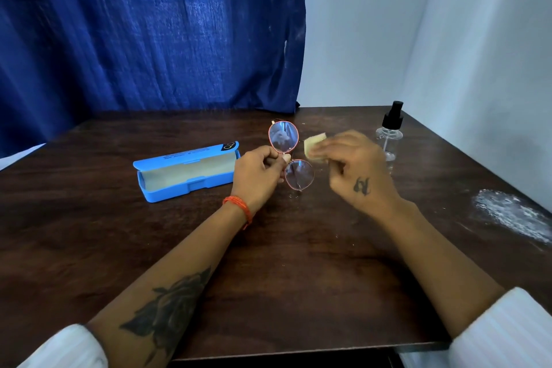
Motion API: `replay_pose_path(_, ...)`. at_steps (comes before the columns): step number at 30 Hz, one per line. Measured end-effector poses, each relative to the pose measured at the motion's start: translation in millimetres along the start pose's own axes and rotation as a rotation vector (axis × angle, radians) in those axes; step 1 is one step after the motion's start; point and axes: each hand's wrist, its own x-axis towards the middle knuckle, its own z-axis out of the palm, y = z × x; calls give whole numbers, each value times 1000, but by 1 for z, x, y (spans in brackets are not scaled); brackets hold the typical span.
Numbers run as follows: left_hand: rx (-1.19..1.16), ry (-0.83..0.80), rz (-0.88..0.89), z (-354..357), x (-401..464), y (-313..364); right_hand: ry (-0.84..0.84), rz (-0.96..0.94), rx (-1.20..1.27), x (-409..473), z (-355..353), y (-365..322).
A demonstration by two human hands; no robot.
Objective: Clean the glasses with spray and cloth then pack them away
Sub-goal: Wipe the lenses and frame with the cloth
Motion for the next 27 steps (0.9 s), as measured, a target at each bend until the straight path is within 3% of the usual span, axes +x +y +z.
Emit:
replay_pose_path(3, 23, -56, 23, 1, -3, 3, 220, 26, 11, 9, -3, -3)
replay_pose_path(5, 45, -68, 40, 1, -3, 5, 262, -44, -17, 17, -3, -6)
replay_pose_path(14, 23, -90, 71, 1, -1, 4, -42, -201, -137, 20, 27, -9)
replay_pose_path(27, -35, -176, 80, -3, 0, 6, 145, -1, -55, 13, 18, 13)
